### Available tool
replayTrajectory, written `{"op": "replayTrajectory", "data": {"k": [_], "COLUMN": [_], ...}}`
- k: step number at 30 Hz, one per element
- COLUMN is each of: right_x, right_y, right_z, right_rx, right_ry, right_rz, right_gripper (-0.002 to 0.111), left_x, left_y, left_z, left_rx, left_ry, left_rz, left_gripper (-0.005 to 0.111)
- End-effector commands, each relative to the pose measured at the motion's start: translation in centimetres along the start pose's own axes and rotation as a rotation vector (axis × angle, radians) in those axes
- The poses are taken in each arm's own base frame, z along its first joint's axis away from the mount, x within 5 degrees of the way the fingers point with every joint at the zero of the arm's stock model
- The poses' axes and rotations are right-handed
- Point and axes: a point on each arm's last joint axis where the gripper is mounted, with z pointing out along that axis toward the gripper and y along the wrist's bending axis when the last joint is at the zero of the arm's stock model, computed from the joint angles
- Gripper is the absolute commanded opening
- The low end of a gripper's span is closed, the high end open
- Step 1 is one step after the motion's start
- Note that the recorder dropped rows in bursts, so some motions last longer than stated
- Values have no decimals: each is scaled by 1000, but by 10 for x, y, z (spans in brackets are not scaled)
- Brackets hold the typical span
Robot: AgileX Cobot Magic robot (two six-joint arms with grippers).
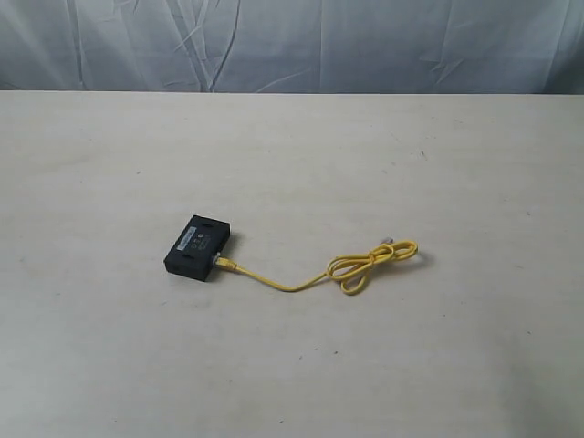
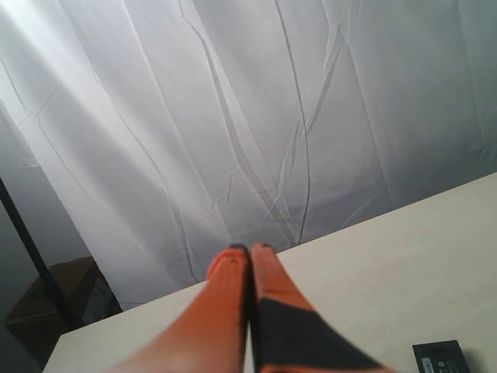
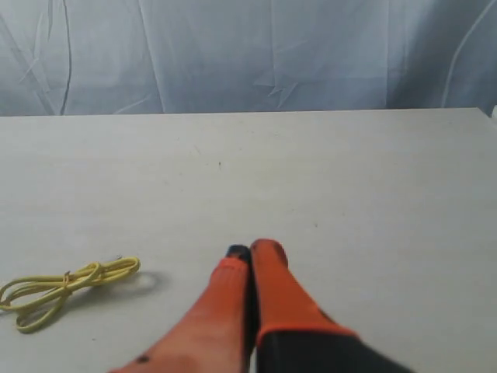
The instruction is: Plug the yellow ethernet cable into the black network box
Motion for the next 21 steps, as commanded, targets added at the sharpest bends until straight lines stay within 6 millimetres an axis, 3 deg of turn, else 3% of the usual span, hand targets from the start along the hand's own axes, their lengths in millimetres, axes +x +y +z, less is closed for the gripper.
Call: {"op": "replayTrajectory", "data": {"k": [1,3,21], "right_x": [15,27,26], "right_y": [0,0,0], "right_z": [7,12,12], "right_rx": [-5,-3,-3], "right_ry": [19,43,18], "right_rz": [51,80,12], "right_gripper": [0,0,0], "left_x": [1,1,1], "left_y": [0,0,-1], "left_z": [0,0,0], "left_rx": [-3,-3,-2], "left_ry": [-1,-1,0], "left_rz": [-8,-8,-6], "left_gripper": [0,0,0]}}
